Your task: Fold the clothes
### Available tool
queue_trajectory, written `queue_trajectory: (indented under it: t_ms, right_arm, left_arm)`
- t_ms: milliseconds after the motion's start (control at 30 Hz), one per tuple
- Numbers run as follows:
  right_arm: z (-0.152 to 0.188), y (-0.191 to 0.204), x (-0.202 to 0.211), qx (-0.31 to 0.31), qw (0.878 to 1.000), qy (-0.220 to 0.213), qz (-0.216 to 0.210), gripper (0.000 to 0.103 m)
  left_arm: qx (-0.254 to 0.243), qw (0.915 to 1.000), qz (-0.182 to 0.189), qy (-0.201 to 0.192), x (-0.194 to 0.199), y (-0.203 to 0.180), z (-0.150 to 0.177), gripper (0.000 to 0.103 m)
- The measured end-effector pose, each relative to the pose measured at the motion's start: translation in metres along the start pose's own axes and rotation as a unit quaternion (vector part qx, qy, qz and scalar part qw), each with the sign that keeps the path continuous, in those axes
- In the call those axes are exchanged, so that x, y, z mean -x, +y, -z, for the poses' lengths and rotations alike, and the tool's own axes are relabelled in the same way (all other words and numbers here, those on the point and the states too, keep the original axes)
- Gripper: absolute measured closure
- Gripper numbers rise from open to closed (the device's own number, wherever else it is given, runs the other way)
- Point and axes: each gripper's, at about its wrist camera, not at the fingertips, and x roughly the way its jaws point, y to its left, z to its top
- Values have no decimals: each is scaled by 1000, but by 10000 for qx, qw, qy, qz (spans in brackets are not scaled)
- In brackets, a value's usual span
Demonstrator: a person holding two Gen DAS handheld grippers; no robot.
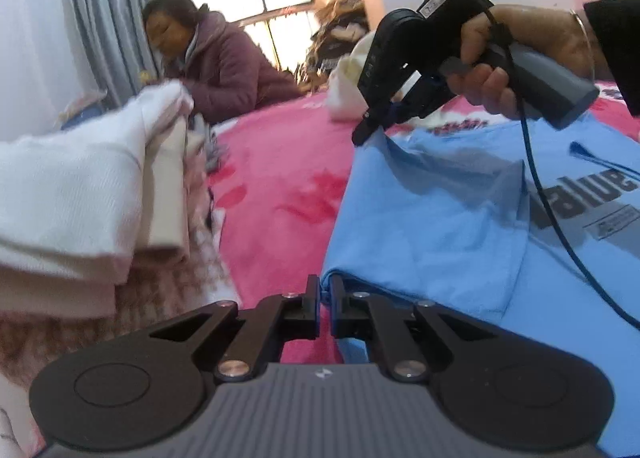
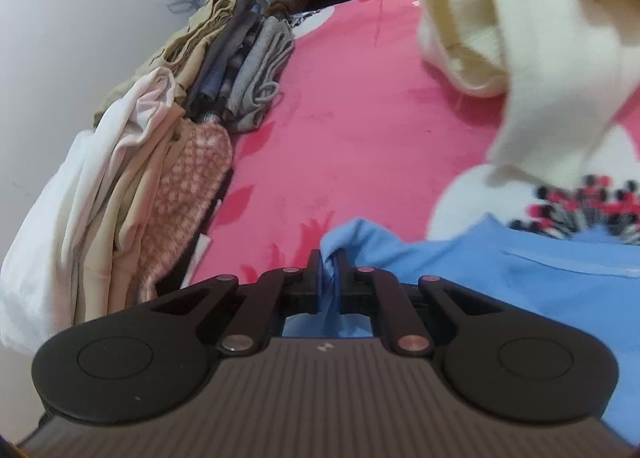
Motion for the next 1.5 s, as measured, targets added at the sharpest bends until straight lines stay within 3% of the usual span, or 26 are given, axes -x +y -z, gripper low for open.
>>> queue_trajectory:
  t_ms: [167,267,333,400,533,667,733,800,867,967,1067,1133,1200,1267,1333,1400,1500]
  right_arm:
    - [-3,-17,-28,-417,9989,-175,157,95]
    - [-9,-51,-18,-1481,9881,-408,-124,92]
    - [-12,-70,5,-2029,9747,-933,-90,90]
    - [-17,-74,27,-1912,9757,-1067,16,91]
    - [-20,-44,43,-562,9975,-394,140,91]
    - [-7,-14,21,533,9968,501,325,91]
    - [-3,-20,4,472,9945,716,606,91]
    - [-4,-36,-13,123,9940,673,859,100]
    - [-10,-46,-14,-318,9945,240,970,103]
    - [-19,-43,2,-582,9905,-381,1184,95]
    - [-25,-37,7,-933,9940,-80,559,94]
    - [-26,-29,5,-1058,9937,170,327,92]
    - [-25,-16,-9,-949,9930,496,495,77]
    - [-26,-7,-27,-794,9902,879,735,74]
    - [-22,-2,-41,-743,9880,1043,859,75]
    - [-20,3,-52,-628,9891,975,908,98]
    - [-17,6,-59,-379,9937,680,801,99]
  left_arm:
    - [-190,9991,-154,348,-13,-5,4,98]
    - [-287,9985,-243,405,-11,-6,4,98]
    - [-219,9977,-279,571,-13,-2,6,94]
    - [-102,9974,-277,653,-8,5,6,87]
    - [217,9978,-288,556,11,19,-1,87]
    - [352,9989,268,178,17,15,-9,85]
    - [159,9985,496,179,10,1,-9,81]
    - [50,9979,488,429,-1,-8,-3,81]
    - [51,9972,490,568,-6,-11,0,81]
    - [226,9967,514,590,-1,-5,1,80]
    - [448,9967,361,576,2,4,-1,77]
    - [592,9963,257,568,0,10,-4,64]
    - [662,9960,164,571,-4,12,-6,55]
    - [697,9958,187,564,-8,12,-7,56]
    - [811,9946,254,592,-13,13,-5,67]
    - [1009,9927,304,591,-14,17,-4,95]
    - [1210,9904,272,604,-13,20,-5,97]
